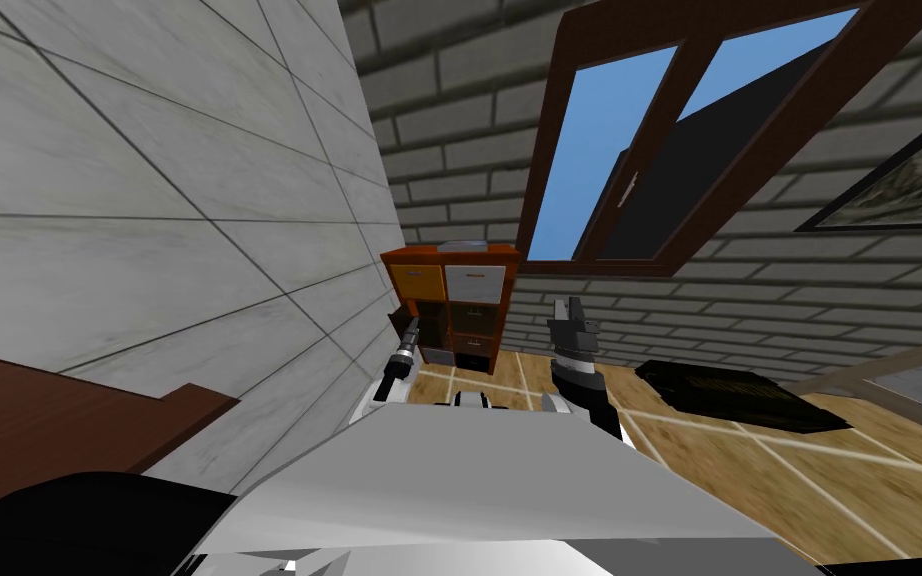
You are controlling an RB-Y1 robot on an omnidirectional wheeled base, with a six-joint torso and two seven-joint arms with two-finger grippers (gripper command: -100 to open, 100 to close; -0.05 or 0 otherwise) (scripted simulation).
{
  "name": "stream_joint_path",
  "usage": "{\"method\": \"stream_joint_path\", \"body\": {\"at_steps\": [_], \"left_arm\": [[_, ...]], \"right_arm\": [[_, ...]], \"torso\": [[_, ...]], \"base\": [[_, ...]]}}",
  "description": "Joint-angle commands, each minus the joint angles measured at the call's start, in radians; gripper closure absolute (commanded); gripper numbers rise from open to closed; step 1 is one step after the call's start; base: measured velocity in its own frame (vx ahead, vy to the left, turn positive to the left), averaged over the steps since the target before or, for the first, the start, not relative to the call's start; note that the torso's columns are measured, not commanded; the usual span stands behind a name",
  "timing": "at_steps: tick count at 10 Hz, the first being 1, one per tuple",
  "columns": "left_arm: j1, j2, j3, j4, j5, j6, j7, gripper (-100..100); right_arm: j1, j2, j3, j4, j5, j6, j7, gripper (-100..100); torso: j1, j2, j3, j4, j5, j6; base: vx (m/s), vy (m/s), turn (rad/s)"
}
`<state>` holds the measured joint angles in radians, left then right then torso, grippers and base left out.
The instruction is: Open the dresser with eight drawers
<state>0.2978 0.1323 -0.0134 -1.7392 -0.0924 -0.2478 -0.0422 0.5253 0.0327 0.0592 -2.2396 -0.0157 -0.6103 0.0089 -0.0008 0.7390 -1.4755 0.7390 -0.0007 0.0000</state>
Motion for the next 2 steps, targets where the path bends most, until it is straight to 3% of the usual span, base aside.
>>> {"method": "stream_joint_path", "body": {"at_steps": [1, 2], "left_arm": [[0.000, 0.000, 0.000, 0.000, 0.000, 0.000, 0.000, 0], [0.000, 0.000, 0.000, 0.001, 0.000, 0.001, 0.000, 0]], "right_arm": [[0.000, 0.000, 0.000, 0.000, 0.000, 0.000, 0.000, 0], [0.000, 0.000, 0.000, 0.000, 0.000, 0.000, 0.000, 0]], "torso": [[0.000, 0.000, 0.000, 0.000, 0.000, 0.000], [0.000, 0.000, 0.000, -0.001, 0.000, 0.000]], "base": [[0.000, 0.000, 0.000], [0.000, 0.000, 0.000]]}}
